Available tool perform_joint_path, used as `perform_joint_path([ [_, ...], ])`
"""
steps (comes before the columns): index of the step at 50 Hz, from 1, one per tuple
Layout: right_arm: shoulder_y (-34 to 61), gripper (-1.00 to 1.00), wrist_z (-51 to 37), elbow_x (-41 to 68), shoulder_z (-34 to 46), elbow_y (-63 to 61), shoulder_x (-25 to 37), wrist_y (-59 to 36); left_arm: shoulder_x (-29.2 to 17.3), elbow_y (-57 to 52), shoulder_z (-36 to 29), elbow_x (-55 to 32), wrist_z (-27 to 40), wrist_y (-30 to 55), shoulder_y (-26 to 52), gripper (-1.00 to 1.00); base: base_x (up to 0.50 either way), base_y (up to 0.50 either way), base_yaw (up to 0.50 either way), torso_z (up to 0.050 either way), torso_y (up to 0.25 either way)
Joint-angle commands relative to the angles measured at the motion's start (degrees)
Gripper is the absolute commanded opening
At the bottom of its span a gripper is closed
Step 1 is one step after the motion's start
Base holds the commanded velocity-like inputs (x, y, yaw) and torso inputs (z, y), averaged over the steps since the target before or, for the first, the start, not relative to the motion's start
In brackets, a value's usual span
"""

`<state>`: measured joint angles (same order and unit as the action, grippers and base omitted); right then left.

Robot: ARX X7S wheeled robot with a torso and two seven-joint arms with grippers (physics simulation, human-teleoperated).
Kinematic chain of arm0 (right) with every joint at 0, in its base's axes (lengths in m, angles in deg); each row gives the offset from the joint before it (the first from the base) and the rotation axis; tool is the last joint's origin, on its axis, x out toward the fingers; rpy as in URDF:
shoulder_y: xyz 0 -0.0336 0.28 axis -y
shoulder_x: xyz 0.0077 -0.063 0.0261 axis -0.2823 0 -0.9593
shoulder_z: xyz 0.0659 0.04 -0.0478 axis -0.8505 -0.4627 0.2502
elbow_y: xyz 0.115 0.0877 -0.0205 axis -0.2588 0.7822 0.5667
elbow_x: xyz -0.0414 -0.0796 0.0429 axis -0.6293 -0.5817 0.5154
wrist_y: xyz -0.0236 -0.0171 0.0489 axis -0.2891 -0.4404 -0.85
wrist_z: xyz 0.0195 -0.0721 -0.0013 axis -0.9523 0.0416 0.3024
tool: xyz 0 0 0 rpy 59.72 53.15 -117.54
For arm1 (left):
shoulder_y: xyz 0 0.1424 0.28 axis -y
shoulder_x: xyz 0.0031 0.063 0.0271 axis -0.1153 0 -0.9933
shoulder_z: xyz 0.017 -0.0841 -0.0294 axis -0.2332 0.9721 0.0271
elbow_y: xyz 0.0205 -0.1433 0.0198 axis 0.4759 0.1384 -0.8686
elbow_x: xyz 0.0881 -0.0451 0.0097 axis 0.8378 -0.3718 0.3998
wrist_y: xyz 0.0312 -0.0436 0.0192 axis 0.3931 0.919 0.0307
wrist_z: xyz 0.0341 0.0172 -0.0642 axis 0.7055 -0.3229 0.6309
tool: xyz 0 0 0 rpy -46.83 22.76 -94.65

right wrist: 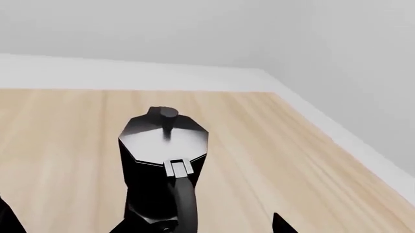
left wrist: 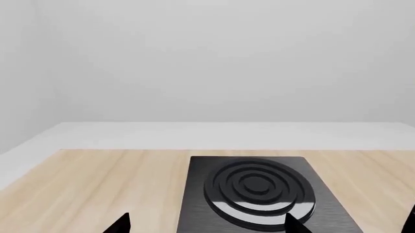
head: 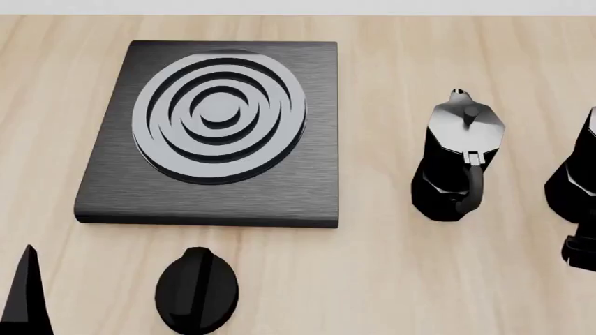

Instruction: Put the right moka pot on the stove.

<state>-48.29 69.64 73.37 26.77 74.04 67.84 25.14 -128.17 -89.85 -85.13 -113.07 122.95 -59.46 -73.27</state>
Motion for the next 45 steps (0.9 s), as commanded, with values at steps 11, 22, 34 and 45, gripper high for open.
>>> perform_joint_path([
  [11,5.36,1.00,2.57,-2.58,3.49,7.65,-1.65,1.54,-0.30,-0.03,-0.40,-0.40,0.50,0.07,0.45,1.00,0.00,0.00,0.00,0.000,0.000],
  [22,5.94,1.00,2.76,-2.99,4.59,7.86,-2.23,1.17,-0.34,0.20,-0.66,-0.29,0.46,-0.17,0.56,1.00,0.00,0.00,0.00,0.000,0.000],
  [34,6.94,1.00,2.49,-3.40,5.19,8.82,-2.78,0.77,-0.56,0.07,-0.70,-0.39,0.73,-0.39,0.73,1.00,0.00,0.00,0.00,0.000,0.000],
  [45,7.89,1.00,2.35,-3.68,5.28,10.82,-3.14,0.75,-0.58,0.17,-0.95,-0.18,0.81,-0.61,0.78,1.00,0.00,0.00,0.00,0.000,0.000],
])
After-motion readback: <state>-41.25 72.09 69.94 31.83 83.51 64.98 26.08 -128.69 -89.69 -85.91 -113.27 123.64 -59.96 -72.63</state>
